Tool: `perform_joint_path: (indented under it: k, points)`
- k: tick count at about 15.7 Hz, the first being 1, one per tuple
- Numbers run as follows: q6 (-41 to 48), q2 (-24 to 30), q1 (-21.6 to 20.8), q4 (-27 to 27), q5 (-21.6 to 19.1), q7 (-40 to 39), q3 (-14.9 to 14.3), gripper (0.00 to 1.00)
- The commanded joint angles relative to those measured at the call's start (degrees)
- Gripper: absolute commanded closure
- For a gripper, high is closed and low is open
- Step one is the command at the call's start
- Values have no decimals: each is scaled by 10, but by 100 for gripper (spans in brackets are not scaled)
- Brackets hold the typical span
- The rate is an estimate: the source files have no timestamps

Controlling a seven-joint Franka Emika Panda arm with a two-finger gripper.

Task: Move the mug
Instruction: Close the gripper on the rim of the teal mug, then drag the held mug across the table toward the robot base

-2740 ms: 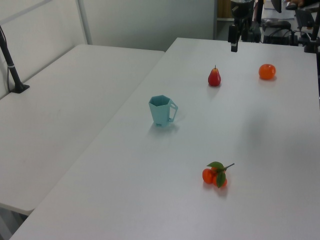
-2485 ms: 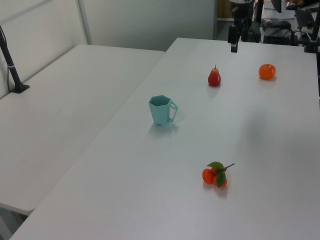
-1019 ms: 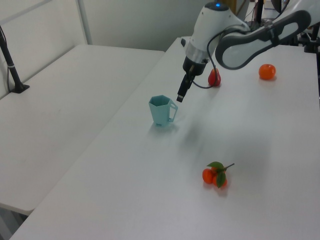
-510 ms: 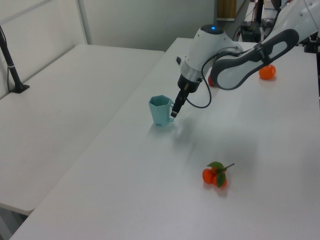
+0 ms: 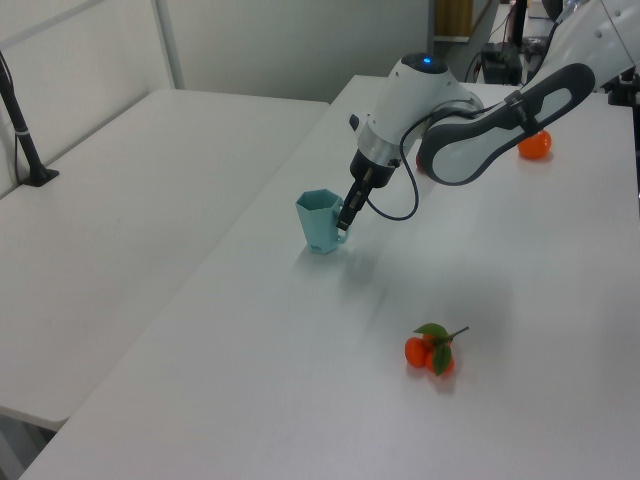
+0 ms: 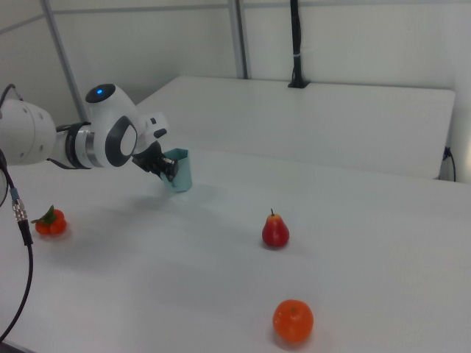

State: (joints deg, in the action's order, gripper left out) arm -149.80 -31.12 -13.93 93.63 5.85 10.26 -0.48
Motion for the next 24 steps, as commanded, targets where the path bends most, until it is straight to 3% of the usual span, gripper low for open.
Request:
perform_joint_path:
  k: [1,6,13,15,18,19,20,21,22,24]
  points:
    - [5,32,-7,14,6,13,-8,89]
    - [87,149,7,99,10,21,-9,89]
    - [142,295,14,289,44,68,-8,89]
    - [138,323,14,345,44,85,-8,89]
    - [136,326,14,366,44,104,-8,89]
    - [137,325,14,365,44,104,-8,84]
    - [142,325,15,365,44,104,-8,60]
    - [144,324,15,365,44,104,-8,24]
    - [150,324,15,365,44,104,-8,0]
    - [184,325,11,358,45,98,-8,0]
